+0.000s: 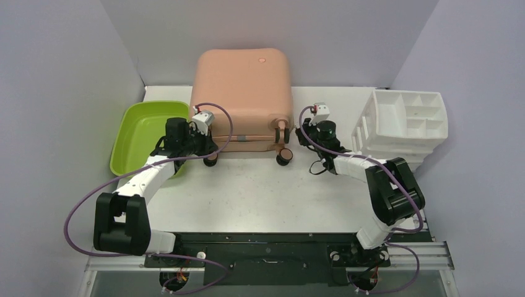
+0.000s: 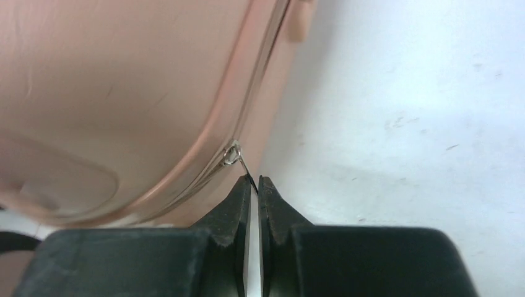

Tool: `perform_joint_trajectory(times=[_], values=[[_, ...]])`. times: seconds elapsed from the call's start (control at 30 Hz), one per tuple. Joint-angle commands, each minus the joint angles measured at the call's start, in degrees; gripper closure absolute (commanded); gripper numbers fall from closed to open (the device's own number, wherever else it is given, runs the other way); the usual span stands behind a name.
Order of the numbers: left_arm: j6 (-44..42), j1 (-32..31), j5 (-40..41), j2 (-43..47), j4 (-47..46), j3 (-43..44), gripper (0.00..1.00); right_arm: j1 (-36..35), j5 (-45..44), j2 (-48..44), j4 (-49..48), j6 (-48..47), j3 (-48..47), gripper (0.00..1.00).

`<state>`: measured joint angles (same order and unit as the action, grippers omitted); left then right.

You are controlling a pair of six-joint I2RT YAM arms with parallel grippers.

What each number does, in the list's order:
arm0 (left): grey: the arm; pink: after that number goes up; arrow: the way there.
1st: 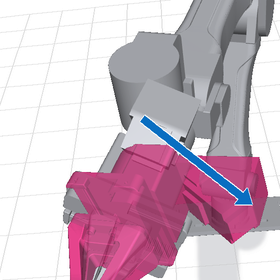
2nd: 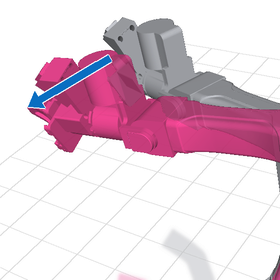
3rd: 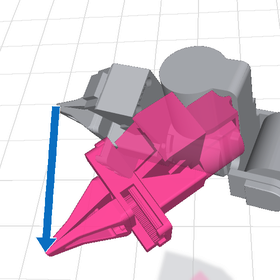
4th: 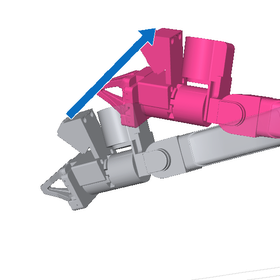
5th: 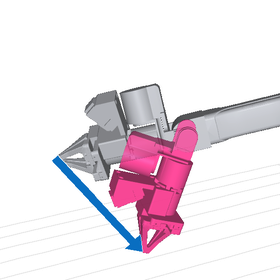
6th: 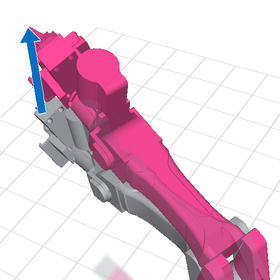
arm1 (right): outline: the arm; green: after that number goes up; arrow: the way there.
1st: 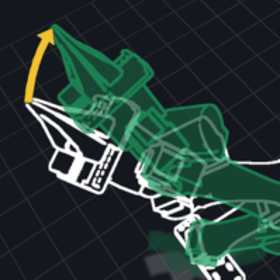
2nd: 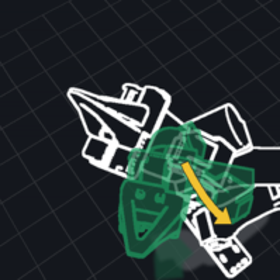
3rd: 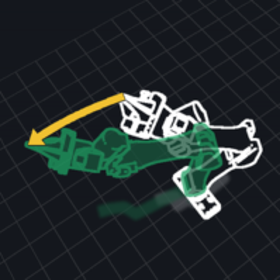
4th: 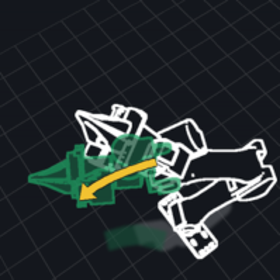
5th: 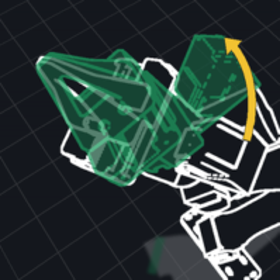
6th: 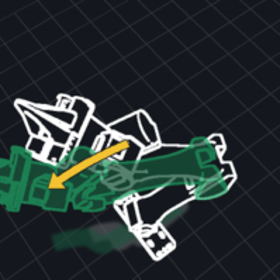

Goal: Open, take out, and arrange the luggage
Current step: Unzip the zipper of the luggage, then rotate the luggage at the center of the board.

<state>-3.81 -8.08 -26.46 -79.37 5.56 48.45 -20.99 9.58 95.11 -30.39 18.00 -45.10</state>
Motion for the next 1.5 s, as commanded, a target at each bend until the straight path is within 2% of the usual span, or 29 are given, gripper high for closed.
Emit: perform_joint_trajectory(times=[0.0,0.13,0.23,0.33,0.4,0.43,0.47,0.5,0.53,0.57,0.6,0.7,0.83,1.0,1.03,1.2,1.3,1.47], values=[[-0.59,4.46,13.76,-2.62,-1.48,0.76,1.0,5.2,-20.39,-2.05,1.83,-4.1,-5.3,1.0],[-0.58,4.88,13.54,-2.19,-1.4,0.71,1.0,6.5,-18.9,-0.03,4.63,-0.76,-8.2,1.0],[-0.71,5.28,12.35,-2.02,-1.51,0.75,1.0,6.83,-17.57,3.22,8.43,-0.78,-13.71,1.0],[-0.85,5.71,9.61,-2.02,-1.89,0.77,1.0,6.92,-15.42,8.35,11.18,-2.3,-21.01,1.0],[-0.84,5.92,6.24,-1.68,-2.08,0.74,1.0,7.03,-11.87,9.99,10.69,-2.27,-22.65,1.0],[-0.91,5.95,4.83,-1.45,-1.89,0.98,1.0,6.87,-9.89,10.04,9.21,-2.77,-22.44,0.95],[-0.92,5.96,1.12,-1.13,-1.41,1.23,1.0,6.68,-6.56,9.66,8.24,-2.92,-21.22,0.82],[-1.52,5.96,-0.76,-0.91,-0.94,2.05,0.97,6.14,-5.17,9.22,5.14,-2.91,-20.05,0.73],[-1.62,5.97,-3.83,-0.59,-0.01,2.42,0.94,5.92,-3.3,8.05,3.57,-2.81,-17.77,0.7],[-1.46,6.01,-5.56,-0.08,0.2,3.27,0.85,5.58,-2.62,7.58,1.56,-2.23,-17.01,0.66],[-1.41,6.03,-8.99,0.14,0.43,3.69,0.8,5.51,-1.43,6.92,1.3,-1.72,-16.35,0.64],[-0.4,6.11,-15.55,1.64,0.66,6.4,0.55,5.96,1.49,6.56,2.19,0.02,-17.23,0.61],[2.77,6.83,-20.35,3.98,-0.53,11.37,0.34,7.13,4.15,6.63,2.7,3.69,-19.64,0.61],[8.6,7.72,-15.17,5.16,-2.81,19.32,0.11,8.06,6.21,5.97,1.49,8.21,-21.34,0.58],[9.28,9.24,-12.4,4.33,-3.4,20.24,0.03,8.16,6.78,5.9,1.35,9.12,-21.78,0.56],[16.99,13.41,-6.17,-2.6,-9.43,26.6,0.04,8.65,7.82,6.27,0.58,13.77,-23.62,0.52],[19.43,14.61,-3.15,-10.44,-11.82,30.06,0.04,8.77,8.75,7.0,0.27,15.66,-24.98,0.48],[23.42,15.19,-5.51,-24.07,-13.16,39.26,0.04,8.7,10.28,8.09,-0.71,18.01,-26.47,0.42]])
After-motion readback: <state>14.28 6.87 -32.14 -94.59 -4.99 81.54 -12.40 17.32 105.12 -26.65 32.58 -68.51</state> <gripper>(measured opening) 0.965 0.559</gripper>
